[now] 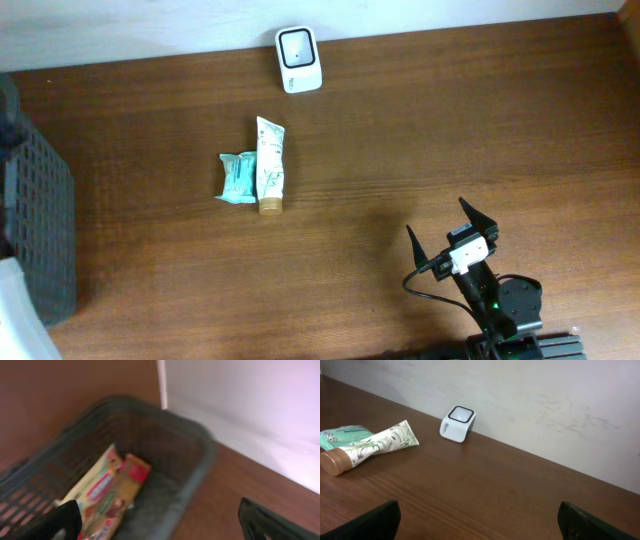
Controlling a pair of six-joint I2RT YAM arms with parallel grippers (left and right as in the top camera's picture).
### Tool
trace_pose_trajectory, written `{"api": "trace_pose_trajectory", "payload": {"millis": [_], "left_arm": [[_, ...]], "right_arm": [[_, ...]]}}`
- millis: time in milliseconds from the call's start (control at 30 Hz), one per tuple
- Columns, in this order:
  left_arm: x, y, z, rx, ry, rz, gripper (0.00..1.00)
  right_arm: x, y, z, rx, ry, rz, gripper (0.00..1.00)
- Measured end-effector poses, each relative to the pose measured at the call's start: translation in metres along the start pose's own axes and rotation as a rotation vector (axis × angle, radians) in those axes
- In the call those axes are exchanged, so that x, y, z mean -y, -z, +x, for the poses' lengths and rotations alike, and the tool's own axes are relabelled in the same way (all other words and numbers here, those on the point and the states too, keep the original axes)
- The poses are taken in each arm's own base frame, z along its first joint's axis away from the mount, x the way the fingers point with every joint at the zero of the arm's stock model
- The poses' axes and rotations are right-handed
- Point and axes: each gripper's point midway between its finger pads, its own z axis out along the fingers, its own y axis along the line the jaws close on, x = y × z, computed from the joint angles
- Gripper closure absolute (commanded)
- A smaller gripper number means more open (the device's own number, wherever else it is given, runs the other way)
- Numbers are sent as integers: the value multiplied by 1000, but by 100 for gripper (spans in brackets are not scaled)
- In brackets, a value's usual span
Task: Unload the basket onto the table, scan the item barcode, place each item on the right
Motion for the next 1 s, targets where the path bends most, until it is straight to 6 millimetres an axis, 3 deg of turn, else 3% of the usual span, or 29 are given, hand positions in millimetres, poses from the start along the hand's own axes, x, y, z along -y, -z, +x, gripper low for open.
{"api": "trace_pose_trajectory", "payload": {"millis": [100,167,267,300,567,767,1000], "left_arm": [[-49,-37,23,-91,55,-147,1],[-74,-78,60,-220,65,-224,1],[-90,-114,99,-349,53,-261,1],[-99,-133,123,-426,38,-266,1],[-140,-169,194,-667,6,-267,1],[-141,-196,241,-806,-76,-224,1],[-147,-213,263,-852,-114,-209,1]], "right_arm": [[0,0,0,0,0,0,1],[0,0,0,0,0,0,1],[0,0,0,0,0,0,1],[0,0,0,0,1,0,2],[0,0,0,0,1,0,1],[0,0,0,0,1,0,1],[0,0,0,0,0,0,1]]}}
